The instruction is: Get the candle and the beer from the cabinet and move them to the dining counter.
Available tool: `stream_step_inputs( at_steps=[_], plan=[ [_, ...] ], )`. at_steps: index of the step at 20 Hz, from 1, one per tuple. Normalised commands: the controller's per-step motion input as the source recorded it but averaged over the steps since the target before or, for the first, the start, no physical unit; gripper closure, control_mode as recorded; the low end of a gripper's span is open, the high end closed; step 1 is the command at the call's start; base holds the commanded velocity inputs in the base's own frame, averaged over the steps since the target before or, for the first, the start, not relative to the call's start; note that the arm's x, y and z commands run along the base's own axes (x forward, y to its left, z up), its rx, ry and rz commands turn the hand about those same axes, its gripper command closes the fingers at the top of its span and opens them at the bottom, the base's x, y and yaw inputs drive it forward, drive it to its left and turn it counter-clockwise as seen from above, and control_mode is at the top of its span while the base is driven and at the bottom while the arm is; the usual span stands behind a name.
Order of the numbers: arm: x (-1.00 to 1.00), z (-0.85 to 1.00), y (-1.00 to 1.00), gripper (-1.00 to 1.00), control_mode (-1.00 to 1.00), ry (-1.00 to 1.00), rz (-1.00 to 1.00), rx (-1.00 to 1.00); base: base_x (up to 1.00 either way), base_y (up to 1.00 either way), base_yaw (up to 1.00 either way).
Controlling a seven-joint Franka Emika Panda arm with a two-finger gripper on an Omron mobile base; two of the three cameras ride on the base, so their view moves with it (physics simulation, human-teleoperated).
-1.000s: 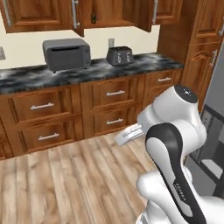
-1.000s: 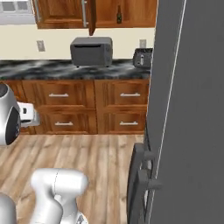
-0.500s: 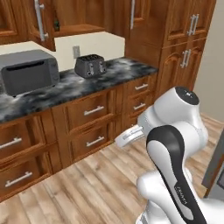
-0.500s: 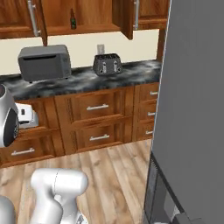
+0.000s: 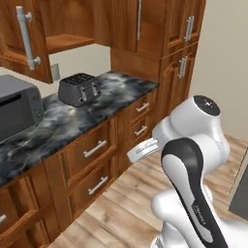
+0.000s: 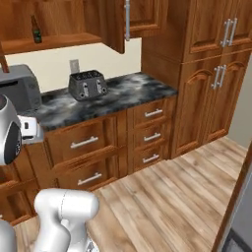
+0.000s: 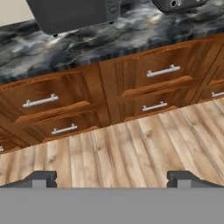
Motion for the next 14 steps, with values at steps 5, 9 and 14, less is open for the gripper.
stream_step_inputs(
  at_steps=[5, 9, 14],
  plan=[
    [0.00, 0.00, 0.00, -1.00, 1.00, 0.00, 0.00, 0.00, 1.00, 0.05, -0.07],
    [0.00, 0.00, 0.00, -1.00, 1.00, 0.00, 0.00, 0.00, 1.00, 0.00, 0.01],
    [0.00, 0.00, 0.00, -1.00, 1.00, 0.00, 0.00, 0.00, 1.00, 0.02, 0.07]
  ],
)
